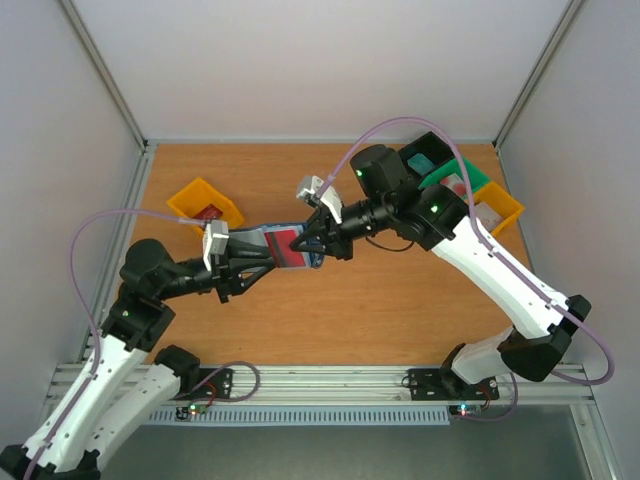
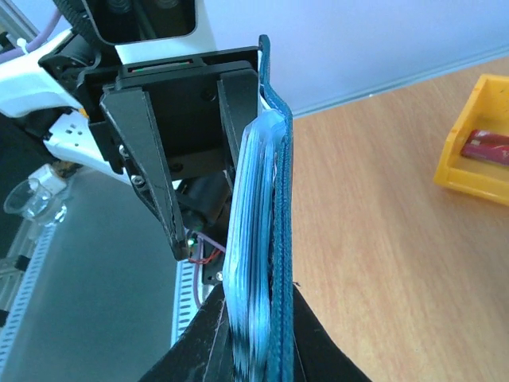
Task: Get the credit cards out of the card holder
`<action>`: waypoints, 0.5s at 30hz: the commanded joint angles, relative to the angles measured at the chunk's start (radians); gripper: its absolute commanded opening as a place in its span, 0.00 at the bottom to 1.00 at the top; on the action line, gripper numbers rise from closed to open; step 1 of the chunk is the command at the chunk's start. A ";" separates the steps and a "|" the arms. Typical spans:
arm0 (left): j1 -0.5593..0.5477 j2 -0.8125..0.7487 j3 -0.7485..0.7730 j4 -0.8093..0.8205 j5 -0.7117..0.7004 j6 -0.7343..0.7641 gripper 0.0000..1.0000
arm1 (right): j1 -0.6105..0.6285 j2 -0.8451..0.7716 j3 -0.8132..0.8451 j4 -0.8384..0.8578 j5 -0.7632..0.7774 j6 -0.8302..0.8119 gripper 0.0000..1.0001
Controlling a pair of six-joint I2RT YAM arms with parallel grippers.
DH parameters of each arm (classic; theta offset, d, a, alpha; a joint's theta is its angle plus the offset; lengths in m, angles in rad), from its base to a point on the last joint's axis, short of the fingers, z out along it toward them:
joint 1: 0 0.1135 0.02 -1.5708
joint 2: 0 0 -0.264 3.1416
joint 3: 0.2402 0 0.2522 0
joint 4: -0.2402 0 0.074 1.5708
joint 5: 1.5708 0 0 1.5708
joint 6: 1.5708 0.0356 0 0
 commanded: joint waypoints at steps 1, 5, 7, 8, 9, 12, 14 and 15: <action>-0.003 0.077 0.006 0.273 0.076 -0.014 0.31 | 0.020 -0.025 -0.011 0.024 -0.121 -0.092 0.01; -0.008 0.109 -0.001 0.295 0.117 0.028 0.27 | 0.018 -0.037 -0.046 0.071 -0.107 -0.095 0.01; -0.013 0.125 0.008 0.298 0.124 0.043 0.27 | 0.018 -0.031 -0.050 0.083 -0.102 -0.100 0.01; -0.016 0.130 0.016 0.300 0.133 0.046 0.27 | 0.017 -0.029 -0.051 0.090 -0.100 -0.102 0.01; -0.019 0.134 0.025 0.298 0.147 0.050 0.27 | 0.017 -0.027 -0.052 0.096 -0.103 -0.106 0.01; -0.023 0.134 0.053 0.286 0.199 0.100 0.33 | 0.005 -0.029 -0.071 0.128 -0.108 -0.112 0.01; -0.023 0.126 0.069 0.284 0.224 0.127 0.39 | -0.011 -0.029 -0.082 0.157 -0.115 -0.092 0.01; -0.023 0.120 0.077 0.286 0.230 0.136 0.42 | -0.018 -0.030 -0.086 0.172 -0.121 -0.078 0.01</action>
